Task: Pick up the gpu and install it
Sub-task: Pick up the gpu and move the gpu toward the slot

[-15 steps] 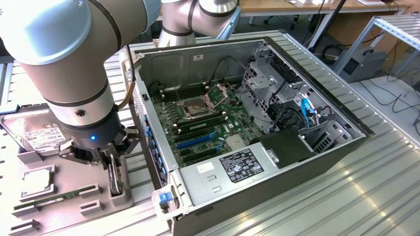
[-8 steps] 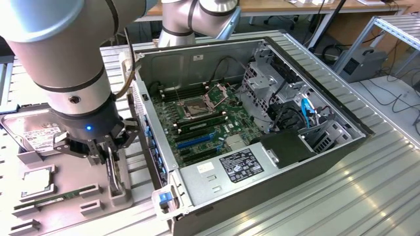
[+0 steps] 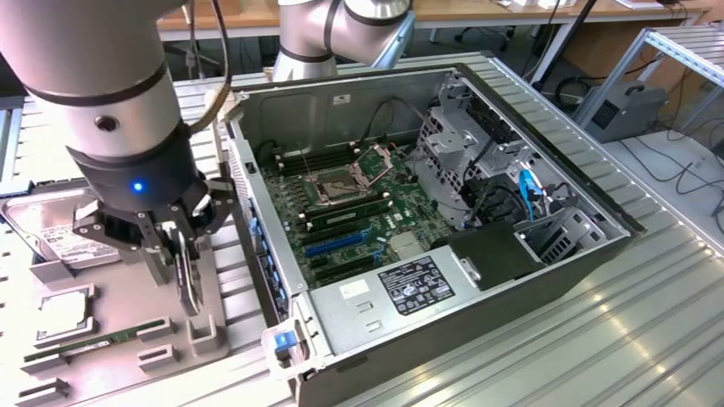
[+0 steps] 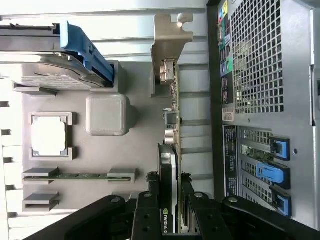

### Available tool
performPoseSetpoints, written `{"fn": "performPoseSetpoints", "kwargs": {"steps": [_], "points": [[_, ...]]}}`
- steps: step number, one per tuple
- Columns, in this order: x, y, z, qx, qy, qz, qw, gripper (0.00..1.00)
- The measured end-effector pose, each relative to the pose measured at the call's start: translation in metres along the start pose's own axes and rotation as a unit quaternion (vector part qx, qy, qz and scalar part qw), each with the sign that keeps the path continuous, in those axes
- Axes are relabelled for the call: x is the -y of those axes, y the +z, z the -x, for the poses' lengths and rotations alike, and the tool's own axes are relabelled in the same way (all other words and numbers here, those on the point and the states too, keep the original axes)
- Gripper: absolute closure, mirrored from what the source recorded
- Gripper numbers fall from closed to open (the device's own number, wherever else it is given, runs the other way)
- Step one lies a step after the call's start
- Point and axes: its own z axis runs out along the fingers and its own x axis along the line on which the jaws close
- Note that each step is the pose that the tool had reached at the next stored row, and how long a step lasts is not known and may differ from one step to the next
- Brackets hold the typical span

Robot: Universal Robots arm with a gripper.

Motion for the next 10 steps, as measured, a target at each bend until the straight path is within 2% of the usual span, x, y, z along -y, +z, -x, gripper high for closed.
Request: {"fn": "performPoseSetpoints", "kwargs": {"steps": [4,6,10], "points": [[-0.001,-0.0261,0.001,0.0,0.0,0.0,1.0,0.73],[-0.0016,-0.0434,0.001,-0.0001,0.0,0.0,1.0,0.73],[-0.0025,-0.0685,0.002,-0.0001,0.0,-0.0001,1.0,0.73]]}}
